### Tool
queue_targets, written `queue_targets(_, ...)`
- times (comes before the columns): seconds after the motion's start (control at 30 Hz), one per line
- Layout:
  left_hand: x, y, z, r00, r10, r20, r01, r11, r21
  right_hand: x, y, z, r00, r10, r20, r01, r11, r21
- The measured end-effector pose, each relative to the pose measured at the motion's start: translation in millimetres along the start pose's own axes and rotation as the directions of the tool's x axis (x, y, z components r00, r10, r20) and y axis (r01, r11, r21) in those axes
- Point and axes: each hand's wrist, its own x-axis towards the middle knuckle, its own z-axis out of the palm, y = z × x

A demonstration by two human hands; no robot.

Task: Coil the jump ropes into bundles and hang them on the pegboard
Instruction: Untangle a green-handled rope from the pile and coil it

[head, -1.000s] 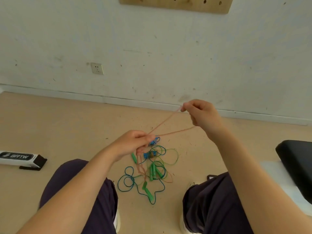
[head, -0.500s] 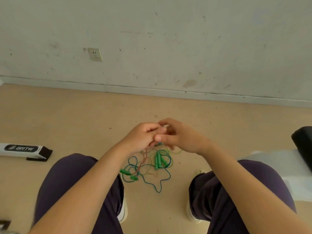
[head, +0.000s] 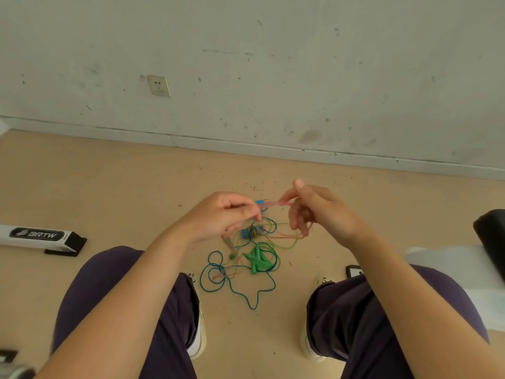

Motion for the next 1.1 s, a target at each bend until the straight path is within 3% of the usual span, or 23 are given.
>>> queue_targets(0.07, 3.4, 0.7, 16.5, 0.999, 0.002, 0.037, -0.002, 1.000, -0.016, 2.2, -1.5, 13.2, 0.999, 0.007, 0.054, -0.005, 1.000, -0.021)
queue_targets(0.2, 6.6, -1.4, 18.3, 1.000, -0.022, 0.001, 0.022, 0.996, 0.091, 4.9, 0.3, 17.1, 0.987, 0.066, 0.148, -0.003, 0.921, -0.389)
queue_targets(0.27, 4.9, -3.2, 1.1, 0.998, -0.057, -0.021, 0.059, 0.989, 0.134, 4.3, -1.8, 6.8, 0.998, 0.028, 0.057, -0.005, 0.927, -0.374)
queue_targets(0.37, -1.4, -7.9, -29.7, 0.991, -0.111, -0.071, 0.124, 0.968, 0.217, 2.9, -5.6, -23.3, 0.971, -0.006, -0.238, -0.026, 0.991, -0.133)
queue_targets(0.4, -3.4, -9.3, -35.8, 0.991, -0.106, -0.086, 0.122, 0.969, 0.214, 1.3, -6.0, -31.8, 0.961, -0.011, -0.276, -0.021, 0.993, -0.112)
queue_targets(0.53, -6.3, -9.8, -29.4, 0.997, -0.076, -0.012, 0.076, 0.997, 0.008, -4.1, -2.5, -29.6, 0.997, 0.025, -0.067, -0.033, 0.991, -0.129)
queue_targets(0.63, -1.2, -8.8, -9.7, 0.995, -0.082, 0.055, 0.085, 0.995, -0.046, -0.3, -2.1, -4.8, 0.994, 0.051, 0.097, -0.039, 0.991, -0.127)
queue_targets(0.8, 3.6, -8.3, 5.0, 0.987, -0.085, 0.135, 0.100, 0.989, -0.110, 6.2, 1.1, 18.3, 0.980, 0.071, 0.185, -0.040, 0.985, -0.168)
queue_targets(0.9, 3.8, -8.8, -1.8, 0.989, -0.093, 0.118, 0.103, 0.991, -0.085, 8.1, 0.7, 6.1, 1.000, 0.003, 0.000, -0.003, 0.990, -0.137)
queue_targets(1.0, 3.8, -9.3, -7.5, 0.989, -0.111, 0.094, 0.118, 0.991, -0.064, 10.0, 4.3, -7.1, 0.973, -0.015, -0.230, -0.004, 0.997, -0.083)
queue_targets(1.1, 4.6, -13.8, -3.4, 0.985, -0.162, 0.065, 0.167, 0.983, -0.076, 12.7, 13.1, -2.9, 0.964, 0.021, -0.266, -0.065, 0.985, -0.158)
